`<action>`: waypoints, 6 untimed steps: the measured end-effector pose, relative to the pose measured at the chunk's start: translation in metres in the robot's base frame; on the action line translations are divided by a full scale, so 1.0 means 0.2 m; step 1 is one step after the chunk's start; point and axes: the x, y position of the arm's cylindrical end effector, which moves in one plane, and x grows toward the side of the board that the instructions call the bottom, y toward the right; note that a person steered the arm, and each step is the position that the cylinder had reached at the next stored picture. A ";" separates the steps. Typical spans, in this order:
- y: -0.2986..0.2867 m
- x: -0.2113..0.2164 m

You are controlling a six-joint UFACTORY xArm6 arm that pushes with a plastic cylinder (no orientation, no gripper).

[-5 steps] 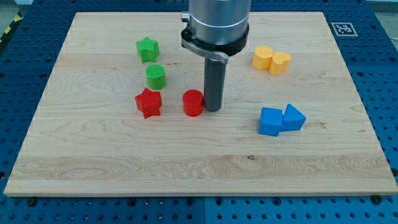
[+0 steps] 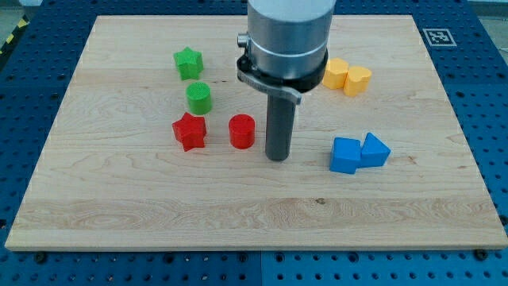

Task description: Push the blue cube up a bit

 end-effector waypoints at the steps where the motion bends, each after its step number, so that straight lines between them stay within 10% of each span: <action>1: 0.10 0.14; 6: 0.43 0.11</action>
